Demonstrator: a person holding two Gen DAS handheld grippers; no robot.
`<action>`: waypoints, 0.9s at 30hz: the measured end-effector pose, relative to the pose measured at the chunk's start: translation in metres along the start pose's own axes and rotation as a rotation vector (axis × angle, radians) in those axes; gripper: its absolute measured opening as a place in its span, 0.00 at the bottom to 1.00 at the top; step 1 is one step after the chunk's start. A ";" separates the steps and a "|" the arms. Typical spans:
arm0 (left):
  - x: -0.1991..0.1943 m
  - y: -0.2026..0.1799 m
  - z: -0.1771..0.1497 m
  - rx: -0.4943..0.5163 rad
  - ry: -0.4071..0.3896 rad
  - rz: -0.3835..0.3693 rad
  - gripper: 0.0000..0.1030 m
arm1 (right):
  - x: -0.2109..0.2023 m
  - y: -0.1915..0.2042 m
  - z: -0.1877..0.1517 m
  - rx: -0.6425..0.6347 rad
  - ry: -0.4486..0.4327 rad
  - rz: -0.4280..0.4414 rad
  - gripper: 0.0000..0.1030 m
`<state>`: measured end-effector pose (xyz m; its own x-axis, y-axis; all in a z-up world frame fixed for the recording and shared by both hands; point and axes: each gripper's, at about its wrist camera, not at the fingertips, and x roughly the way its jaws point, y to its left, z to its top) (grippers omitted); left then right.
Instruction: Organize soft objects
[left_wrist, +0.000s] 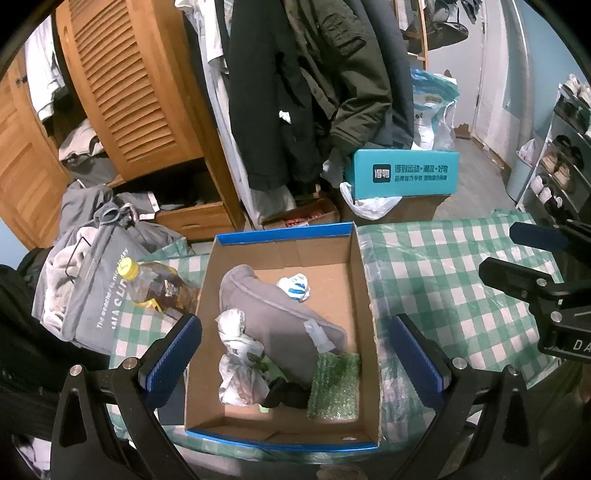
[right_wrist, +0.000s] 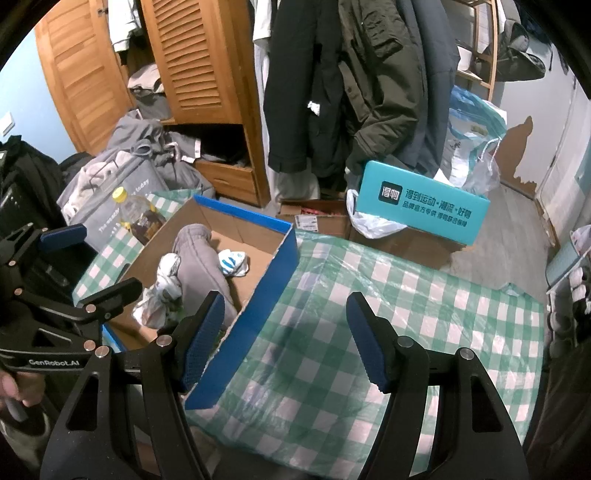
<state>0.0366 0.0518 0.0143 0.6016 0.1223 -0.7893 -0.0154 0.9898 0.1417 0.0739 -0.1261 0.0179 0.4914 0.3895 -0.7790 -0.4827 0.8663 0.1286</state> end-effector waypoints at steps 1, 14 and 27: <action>-0.001 -0.001 0.000 0.002 -0.002 0.005 0.99 | 0.000 0.000 0.000 0.001 0.000 -0.002 0.66; -0.005 -0.001 0.002 0.005 -0.004 0.008 0.99 | 0.000 0.001 0.000 -0.003 0.000 -0.004 0.66; -0.006 -0.004 0.001 0.010 -0.004 0.007 0.99 | 0.000 0.002 0.000 -0.004 0.000 -0.005 0.66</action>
<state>0.0338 0.0472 0.0186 0.6049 0.1287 -0.7858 -0.0117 0.9882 0.1529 0.0728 -0.1242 0.0186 0.4938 0.3846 -0.7799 -0.4826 0.8673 0.1221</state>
